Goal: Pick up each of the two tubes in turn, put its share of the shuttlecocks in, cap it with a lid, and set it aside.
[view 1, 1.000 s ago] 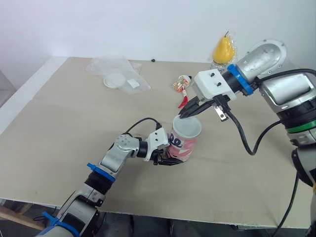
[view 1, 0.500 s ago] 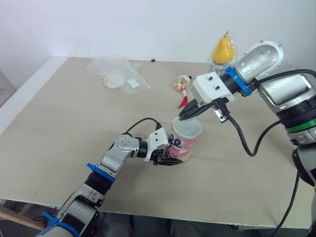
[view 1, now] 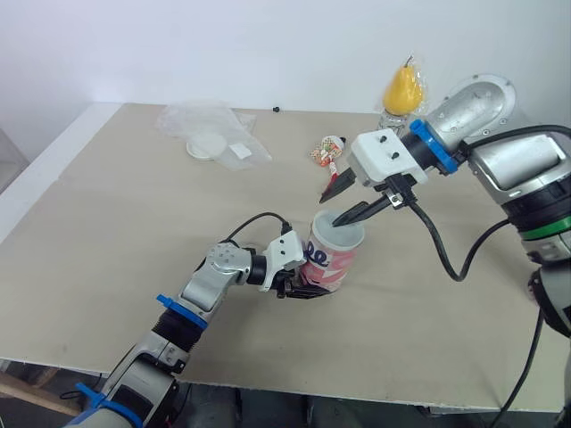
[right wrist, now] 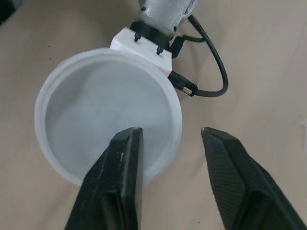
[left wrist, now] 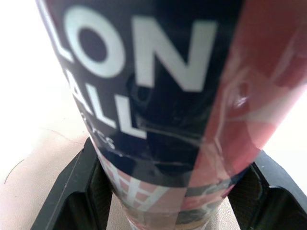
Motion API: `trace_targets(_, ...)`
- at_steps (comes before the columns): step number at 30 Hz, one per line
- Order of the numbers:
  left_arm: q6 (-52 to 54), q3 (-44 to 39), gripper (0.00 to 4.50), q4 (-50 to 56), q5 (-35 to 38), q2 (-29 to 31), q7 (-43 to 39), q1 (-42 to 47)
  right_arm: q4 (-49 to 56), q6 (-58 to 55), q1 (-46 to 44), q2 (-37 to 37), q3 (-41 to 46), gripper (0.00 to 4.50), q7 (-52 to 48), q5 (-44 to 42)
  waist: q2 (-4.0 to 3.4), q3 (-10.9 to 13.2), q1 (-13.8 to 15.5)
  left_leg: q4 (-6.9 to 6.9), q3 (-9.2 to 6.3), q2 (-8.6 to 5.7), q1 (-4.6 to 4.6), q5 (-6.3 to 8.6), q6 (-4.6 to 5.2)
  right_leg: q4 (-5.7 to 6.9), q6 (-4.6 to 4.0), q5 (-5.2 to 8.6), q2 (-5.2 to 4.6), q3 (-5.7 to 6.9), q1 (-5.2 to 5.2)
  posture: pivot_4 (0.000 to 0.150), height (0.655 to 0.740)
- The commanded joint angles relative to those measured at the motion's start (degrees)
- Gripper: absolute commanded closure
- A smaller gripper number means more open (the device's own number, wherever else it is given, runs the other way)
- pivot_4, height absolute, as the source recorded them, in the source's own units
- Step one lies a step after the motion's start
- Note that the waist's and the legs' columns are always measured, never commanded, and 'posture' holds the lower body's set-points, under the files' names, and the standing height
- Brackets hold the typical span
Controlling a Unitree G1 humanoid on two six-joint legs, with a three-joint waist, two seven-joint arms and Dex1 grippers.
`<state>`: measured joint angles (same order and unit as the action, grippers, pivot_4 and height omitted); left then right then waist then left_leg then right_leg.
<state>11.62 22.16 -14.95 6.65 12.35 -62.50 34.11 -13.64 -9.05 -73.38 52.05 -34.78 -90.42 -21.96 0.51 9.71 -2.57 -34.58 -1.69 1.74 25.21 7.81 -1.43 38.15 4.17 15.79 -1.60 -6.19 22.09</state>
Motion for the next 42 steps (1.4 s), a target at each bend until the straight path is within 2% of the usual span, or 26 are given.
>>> trace_targets(1,2.08,1.42,1.68,-1.23,-1.65,1.32,0.11,-1.46,1.09,-7.22,0.40,-0.53,9.05,2.28,-0.94,-4.26,0.00,0.00,-0.01,0.00,0.00,0.00,0.00,0.00,0.00,0.00,-0.03,-0.04,0.00,0.00,0.00,0.150,0.7400)
trace_targets(4,2.27,1.21,1.68,-1.02,-1.61,1.79,0.08,-1.66,3.08,-18.29,2.72,-0.07,17.10,2.28,3.22,-13.02,0.01,0.00,0.00,0.01,0.00,0.00,0.00,0.00,0.00,0.00,-0.17,-0.17,0.00,0.00,0.01,0.150,0.7400)
trace_targets(8,2.51,1.07,1.68,-1.02,-1.41,2.00,0.03,-1.65,9.58,-25.64,9.18,0.96,23.68,2.28,5.44,-17.97,0.02,-0.01,-0.02,0.07,-0.06,0.00,0.01,0.01,0.01,0.01,-0.19,-0.19,0.02,0.02,0.00,0.150,0.7400)
trace_targets(11,3.26,0.97,1.68,-1.07,-0.98,1.94,-0.31,-1.39,14.85,-26.47,14.86,2.17,24.68,3.21,5.82,-17.88,0.07,-0.02,-0.02,0.10,-0.10,0.01,0.00,0.02,0.01,0.00,-0.19,-0.17,0.05,0.03,-0.02,0.150,0.7400)
trace_targets(12,3.30,0.98,1.68,-1.09,-0.96,1.90,-0.35,-1.31,16.19,-27.02,16.33,2.28,24.97,3.38,6.25,-17.41,0.07,-0.03,-0.02,0.09,-0.13,0.02,0.00,0.03,0.00,0.01,-0.15,-0.14,0.09,0.03,-0.03,0.150,0.7400)
trace_targets(13,3.20,1.10,1.68,-1.14,-1.00,1.87,-0.49,-1.19,17.25,-26.91,17.60,2.30,24.89,4.02,6.53,-16.55,0.06,-0.02,-0.07,0.09,-0.12,0.02,0.00,0.03,0.00,0.01,-0.12,-0.13,0.09,0.03,-0.02,0.150,0.7400)
trace_targets(15,3.04,1.22,1.68,-1.31,-1.19,1.78,-0.69,-1.01,18.18,-26.50,18.92,1.66,24.72,4.39,7.48,-15.08,0.04,-0.03,-0.14,0.09,-0.05,0.04,0.00,0.03,0.00,0.01,0.11,-0.05,0.09,0.01,0.04,0.150,0.7400)
trace_targets(24,2.64,1.43,1.68,-1.55,-1.47,1.78,-0.75,-0.92,16.62,-22.10,19.61,-2.30,20.02,4.39,7.97,-6.25,0.05,-0.03,-0.12,0.05,-0.04,0.06,-0.01,0.02,-0.01,0.01,0.14,-0.06,0.12,0.01,0.04,0.150,0.7400)
trace_targets(34,2.96,1.35,1.68,-0.83,-1.57,2.31,-0.16,-1.53,13.82,-17.43,20.23,-2.93,14.68,4.39,2.37,1.75,0.07,-0.06,-0.13,0.05,-0.06,0.07,-0.08,0.02,-0.01,0.01,0.15,-0.04,0.14,0.01,-0.02,0.150,0.7400)
trace_targets(42,3.16,1.62,1.68,-0.72,-1.48,2.47,0.23,-1.43,11.81,-10.29,21.43,-3.43,11.29,4.39,-0.33,8.49,0.38,-0.40,-0.13,0.05,-0.06,0.08,-0.18,0.03,-0.02,0.00,-0.06,0.07,0.14,0.02,-0.14,0.150,0.7400)
